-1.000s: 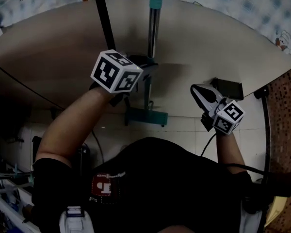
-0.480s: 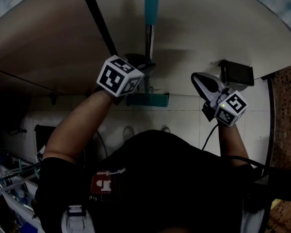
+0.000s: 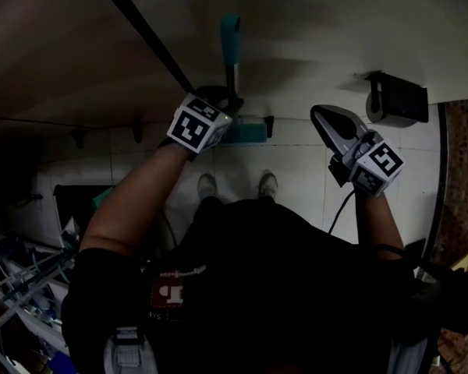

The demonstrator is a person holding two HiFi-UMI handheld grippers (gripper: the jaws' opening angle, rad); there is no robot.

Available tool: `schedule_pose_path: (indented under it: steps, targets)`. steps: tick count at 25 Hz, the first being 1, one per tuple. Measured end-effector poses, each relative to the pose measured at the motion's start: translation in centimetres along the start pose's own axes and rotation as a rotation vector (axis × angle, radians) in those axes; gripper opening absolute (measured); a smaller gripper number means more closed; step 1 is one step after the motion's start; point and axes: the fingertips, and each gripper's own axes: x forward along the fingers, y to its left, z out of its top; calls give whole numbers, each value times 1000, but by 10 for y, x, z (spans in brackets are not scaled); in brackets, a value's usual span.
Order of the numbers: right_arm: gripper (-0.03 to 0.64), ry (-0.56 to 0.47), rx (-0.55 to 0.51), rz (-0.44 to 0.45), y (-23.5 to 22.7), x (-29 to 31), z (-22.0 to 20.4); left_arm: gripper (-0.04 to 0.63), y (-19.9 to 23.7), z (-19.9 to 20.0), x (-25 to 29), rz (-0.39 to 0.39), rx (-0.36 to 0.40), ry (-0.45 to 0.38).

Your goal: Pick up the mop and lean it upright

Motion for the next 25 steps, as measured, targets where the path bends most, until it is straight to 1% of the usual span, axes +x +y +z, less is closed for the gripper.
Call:
schedule_pose_path:
  steps: [8,11,16,19,25]
  targets:
    - [14,55,84,-26,-23,2,-48,115,8,-65,62,14,33,85]
    - [14,74,104,-28,-27,7,-65,115,14,-85,81,15,31,116]
    - [14,97,135,-35,-35,4,-83,114,23,-102,103,13,5,146]
    - [14,109,150,-43,-44,5,-95,114,31,-111,115,16,2,161]
    - [14,122,150,-52,-53,10,-107,114,42,-138,137,19,-6,193]
